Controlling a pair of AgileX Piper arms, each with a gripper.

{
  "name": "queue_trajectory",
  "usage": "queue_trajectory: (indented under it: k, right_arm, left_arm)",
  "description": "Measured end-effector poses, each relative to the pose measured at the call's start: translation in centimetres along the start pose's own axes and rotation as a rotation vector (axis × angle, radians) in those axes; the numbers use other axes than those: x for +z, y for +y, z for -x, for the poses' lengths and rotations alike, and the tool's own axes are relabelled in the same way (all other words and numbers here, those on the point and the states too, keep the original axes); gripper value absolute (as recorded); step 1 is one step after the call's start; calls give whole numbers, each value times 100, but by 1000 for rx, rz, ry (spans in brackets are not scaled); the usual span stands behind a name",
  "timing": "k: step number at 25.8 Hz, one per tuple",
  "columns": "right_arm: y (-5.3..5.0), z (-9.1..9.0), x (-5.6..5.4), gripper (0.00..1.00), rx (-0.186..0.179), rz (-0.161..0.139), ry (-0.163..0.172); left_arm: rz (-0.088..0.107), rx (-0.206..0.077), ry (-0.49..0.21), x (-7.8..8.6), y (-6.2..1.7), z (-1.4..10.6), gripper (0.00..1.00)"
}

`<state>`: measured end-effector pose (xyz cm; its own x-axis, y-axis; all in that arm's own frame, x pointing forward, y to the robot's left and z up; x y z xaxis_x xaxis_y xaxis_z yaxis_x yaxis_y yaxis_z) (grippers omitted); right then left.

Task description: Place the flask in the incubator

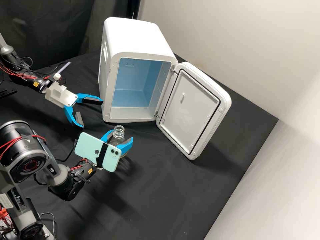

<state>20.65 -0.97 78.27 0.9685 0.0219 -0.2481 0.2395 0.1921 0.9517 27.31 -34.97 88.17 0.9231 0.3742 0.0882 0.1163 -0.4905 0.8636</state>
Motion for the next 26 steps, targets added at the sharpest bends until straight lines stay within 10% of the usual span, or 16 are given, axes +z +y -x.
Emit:
queue_trajectory:
  k: [26]
  right_arm:
    - [113, -283, 139, 0, 26, 3, -22]
  left_arm:
    - [-4, -13, 30, -153, -23, 53, 100]
